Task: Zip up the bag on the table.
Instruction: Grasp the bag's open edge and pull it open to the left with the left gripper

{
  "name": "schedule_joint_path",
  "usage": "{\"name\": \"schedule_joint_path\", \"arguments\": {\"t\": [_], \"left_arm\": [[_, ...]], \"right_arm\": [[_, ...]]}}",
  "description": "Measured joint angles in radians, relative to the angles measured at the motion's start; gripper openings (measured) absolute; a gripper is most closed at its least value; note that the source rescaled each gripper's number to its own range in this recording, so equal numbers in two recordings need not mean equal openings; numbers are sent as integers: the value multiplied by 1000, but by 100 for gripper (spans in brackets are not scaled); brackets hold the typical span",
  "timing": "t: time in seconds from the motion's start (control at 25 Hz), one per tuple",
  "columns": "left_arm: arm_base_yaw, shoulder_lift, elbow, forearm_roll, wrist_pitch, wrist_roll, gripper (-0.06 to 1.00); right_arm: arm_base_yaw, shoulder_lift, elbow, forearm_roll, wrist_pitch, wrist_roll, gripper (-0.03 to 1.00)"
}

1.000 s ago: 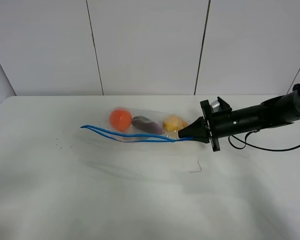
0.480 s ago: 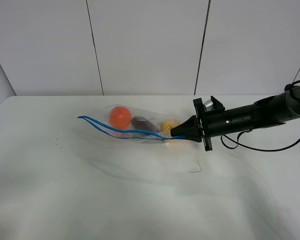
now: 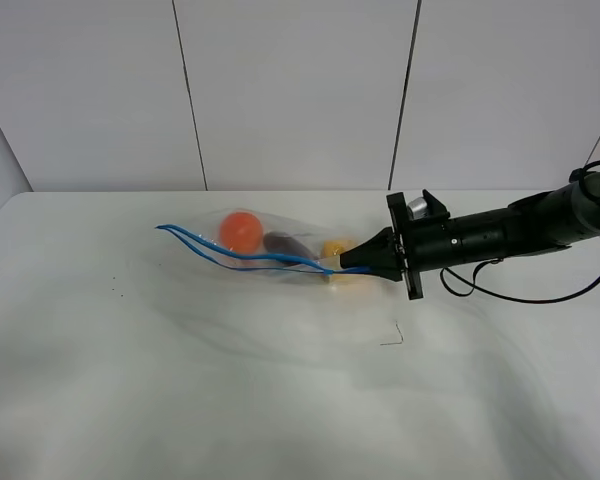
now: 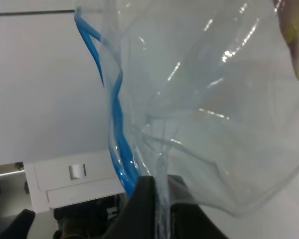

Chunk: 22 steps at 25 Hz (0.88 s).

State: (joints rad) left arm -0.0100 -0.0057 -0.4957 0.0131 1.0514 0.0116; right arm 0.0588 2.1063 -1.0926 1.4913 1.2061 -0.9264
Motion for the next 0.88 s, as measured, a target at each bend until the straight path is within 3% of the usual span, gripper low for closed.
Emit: {"name": "schedule_joint_path", "arguments": {"t": [0.32, 0.68, 0.76, 0.88], "left_arm": [[0, 16, -36, 0, 3, 0, 88], [0, 486, -407, -13, -3, -1, 88], [0, 606, -476, -13, -13, 27, 88], [0, 760, -537, -13, -39, 174, 88]], "right_arm": [[0, 0, 0, 16, 0, 0, 0], [0, 0, 0, 16, 0, 8, 0], [0, 0, 0, 16, 0, 10, 0], [0, 0, 0, 16, 0, 11, 0]]}}
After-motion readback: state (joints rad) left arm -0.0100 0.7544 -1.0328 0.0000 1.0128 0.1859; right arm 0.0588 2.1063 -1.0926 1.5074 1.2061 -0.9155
